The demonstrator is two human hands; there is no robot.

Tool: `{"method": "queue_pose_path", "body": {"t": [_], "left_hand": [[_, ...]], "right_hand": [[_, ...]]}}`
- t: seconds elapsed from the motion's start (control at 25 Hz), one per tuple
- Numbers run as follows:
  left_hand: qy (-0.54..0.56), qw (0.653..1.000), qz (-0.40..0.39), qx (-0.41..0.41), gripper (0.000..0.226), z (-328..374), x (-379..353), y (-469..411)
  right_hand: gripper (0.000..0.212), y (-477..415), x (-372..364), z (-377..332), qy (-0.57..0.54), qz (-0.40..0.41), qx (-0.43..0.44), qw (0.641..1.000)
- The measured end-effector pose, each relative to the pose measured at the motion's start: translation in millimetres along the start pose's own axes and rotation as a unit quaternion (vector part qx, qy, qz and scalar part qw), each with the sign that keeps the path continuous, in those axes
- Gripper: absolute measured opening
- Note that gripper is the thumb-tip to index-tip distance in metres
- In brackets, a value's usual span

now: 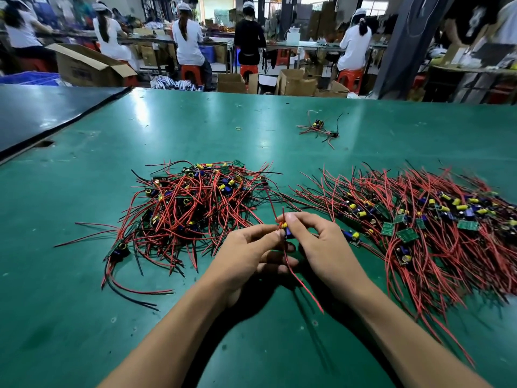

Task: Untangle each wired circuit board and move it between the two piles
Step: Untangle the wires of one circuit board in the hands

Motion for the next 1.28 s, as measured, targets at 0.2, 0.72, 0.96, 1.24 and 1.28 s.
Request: {"method": "queue_pose_path", "body": {"t": [0.2,0.72,0.96,1.24,1.28], "left_hand": [[0.052,0.998,0.009,0.027,0.03,-1,2,0],[-0.034,0.999,-0.036,-0.02,0.019,3,0,6],[-0.054,0.995,-0.081,0.002,0.017,2,-5,10],[0.004,0.994,-0.096,0.042,0.022,-6,-16,16],[0.006,0.996,-0.084,0.035,0.02,-5,-15,15]], "right_hand": [[0.02,7,-2,-2,-0.056,-0.077,-0.02,0.995],[0.029,1,2,9,-0.17,-0.049,-0.15,0.973],[0.028,-2,0,14,-0.216,-0.065,-0.198,0.954],[0.035,8,-5,8,-0.196,-0.076,-0.144,0.967],[0.036,8,-5,7,-0.178,-0.076,-0.132,0.972]]}}
Point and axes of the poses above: each hand's wrist, its own y-axis away from the middle knuckle, its own x-axis out of the back of the hand, z = x × y, the point moved 7 cm from there along -y, towards the middle knuckle, and after that the axes turned 11 degrees about z, right-handed, at the moved point
